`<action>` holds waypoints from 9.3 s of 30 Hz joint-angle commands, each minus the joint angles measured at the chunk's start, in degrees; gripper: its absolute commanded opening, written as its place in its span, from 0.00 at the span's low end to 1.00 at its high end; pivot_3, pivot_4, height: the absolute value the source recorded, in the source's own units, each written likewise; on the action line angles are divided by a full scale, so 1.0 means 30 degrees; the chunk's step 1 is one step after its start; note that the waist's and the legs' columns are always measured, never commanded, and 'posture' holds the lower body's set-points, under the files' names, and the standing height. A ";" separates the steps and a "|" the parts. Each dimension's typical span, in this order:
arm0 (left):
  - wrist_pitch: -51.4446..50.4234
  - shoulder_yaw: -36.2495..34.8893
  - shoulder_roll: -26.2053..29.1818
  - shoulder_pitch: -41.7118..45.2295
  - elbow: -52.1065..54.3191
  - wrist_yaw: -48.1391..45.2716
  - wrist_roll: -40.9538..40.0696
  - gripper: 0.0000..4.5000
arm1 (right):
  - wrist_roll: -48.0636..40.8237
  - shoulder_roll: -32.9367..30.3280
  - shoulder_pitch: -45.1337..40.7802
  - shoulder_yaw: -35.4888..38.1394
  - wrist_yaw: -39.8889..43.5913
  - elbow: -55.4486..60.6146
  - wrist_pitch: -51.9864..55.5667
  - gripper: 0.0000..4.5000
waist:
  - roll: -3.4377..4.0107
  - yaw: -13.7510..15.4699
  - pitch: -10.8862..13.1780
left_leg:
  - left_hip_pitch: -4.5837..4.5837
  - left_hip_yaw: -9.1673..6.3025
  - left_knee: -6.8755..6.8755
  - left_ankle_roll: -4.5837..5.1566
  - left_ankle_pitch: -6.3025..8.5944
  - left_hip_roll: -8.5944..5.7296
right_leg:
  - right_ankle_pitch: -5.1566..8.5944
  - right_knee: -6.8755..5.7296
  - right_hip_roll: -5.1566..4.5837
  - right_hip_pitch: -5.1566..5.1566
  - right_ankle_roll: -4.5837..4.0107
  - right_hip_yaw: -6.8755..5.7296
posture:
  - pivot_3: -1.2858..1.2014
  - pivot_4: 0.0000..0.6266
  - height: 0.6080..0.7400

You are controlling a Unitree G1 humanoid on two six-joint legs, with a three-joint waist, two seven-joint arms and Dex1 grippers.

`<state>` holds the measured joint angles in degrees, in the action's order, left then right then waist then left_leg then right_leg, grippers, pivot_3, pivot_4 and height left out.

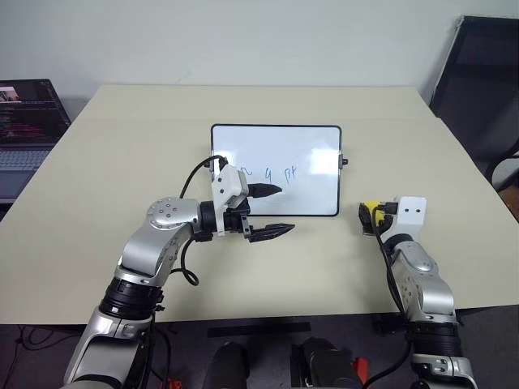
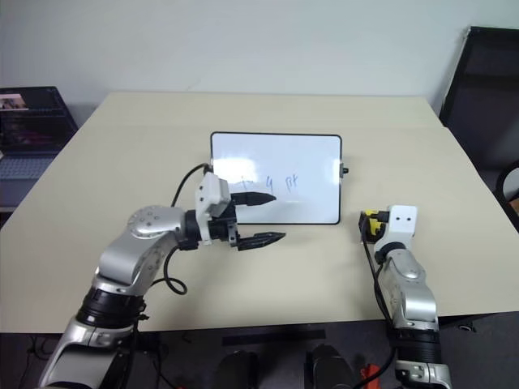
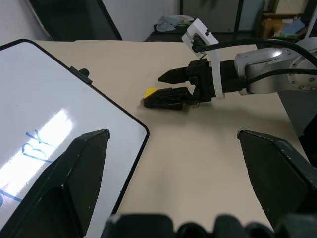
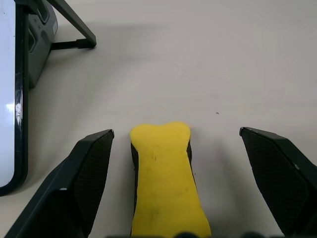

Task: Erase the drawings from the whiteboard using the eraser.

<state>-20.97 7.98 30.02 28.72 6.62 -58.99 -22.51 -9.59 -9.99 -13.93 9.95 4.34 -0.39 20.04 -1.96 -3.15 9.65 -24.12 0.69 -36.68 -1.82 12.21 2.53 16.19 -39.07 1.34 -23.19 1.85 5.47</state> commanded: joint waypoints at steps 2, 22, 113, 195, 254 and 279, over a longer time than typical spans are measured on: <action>0.0276 -0.0228 -0.0014 0.0219 0.0531 0.0069 -0.0009 1.00 | 0.0148 -0.0119 0.0018 -0.0152 0.0008 0.0396 0.0423 0.91 | 0.0000 -0.0001 0.0000 | 0.0000 0.0000 0.0000 0.0000 0.0000 0.0000 | 0.0001 0.0001 0.0000 0.0000 0.0001 0.0002 | 0.52 0.24 1.00; 0.0385 -0.0185 -0.0098 0.0245 0.0355 0.0103 0.0054 1.00 | -0.0814 0.0152 -0.1808 0.0494 -0.1611 0.5111 0.9578 0.91 | 0.0001 0.0004 0.0001 | 0.0000 -0.0021 0.0000 0.0000 0.0000 0.0001 | 0.0002 0.0000 -0.0001 -0.0001 0.0003 -0.0002 | 0.52 0.24 1.00; 0.0654 -0.0081 -0.0197 -0.0058 0.0400 -0.0377 0.0223 1.00 | -0.0656 -0.0761 -0.1598 0.0257 -0.0046 0.5097 0.9873 0.92 | 0.0016 -0.0028 0.0010 | -0.0004 -0.0012 0.0003 0.0001 0.0000 -0.0001 | 0.0005 0.0007 0.0000 -0.0007 0.0026 0.0003 | 0.52 0.24 1.00; -0.2832 -0.1941 0.2170 -0.2981 0.3246 0.3359 0.0469 1.00 | 0.6106 -0.2647 -1.0371 -1.0076 0.5924 -0.2693 0.1216 0.15 | -0.0001 -0.0037 0.0032 | -0.0019 -0.0051 0.0015 0.0001 0.0001 0.0009 | -0.0019 0.0005 -0.0022 -0.0032 -0.0031 -0.0017 | 0.52 0.24 1.00; -0.2362 -0.1899 0.2092 -0.3524 0.3292 0.3277 0.0604 1.00 | 0.8407 -0.1847 -1.1409 -0.9063 0.6559 -0.5649 -0.0304 0.05 | -0.0005 -0.0102 0.0029 | 0.0040 -0.0008 -0.0047 0.0031 -0.0026 0.0021 | -0.0066 -0.0010 -0.0004 0.0002 0.0050 0.0018 | 0.52 0.24 1.00; -0.3758 -0.6764 0.1502 -0.6145 0.4199 0.6398 -0.1528 1.00 | 0.0542 -0.2091 -0.4369 -0.3487 0.9511 0.8561 0.9204 0.04 | 0.0001 -0.0009 0.0040 | -0.0044 -0.0063 0.0018 0.0028 -0.0018 0.0005 | -0.0065 0.0029 -0.0113 -0.0042 0.0034 -0.0036 | 0.52 0.24 1.00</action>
<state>-32.05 -10.02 34.76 10.32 16.01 -40.91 -25.46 -4.79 -15.59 -28.23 -2.89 32.39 19.92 44.67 -1.95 -3.18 9.77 -24.26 0.50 -36.63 -1.73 12.16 2.54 16.01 -38.99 1.00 -23.32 1.99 5.36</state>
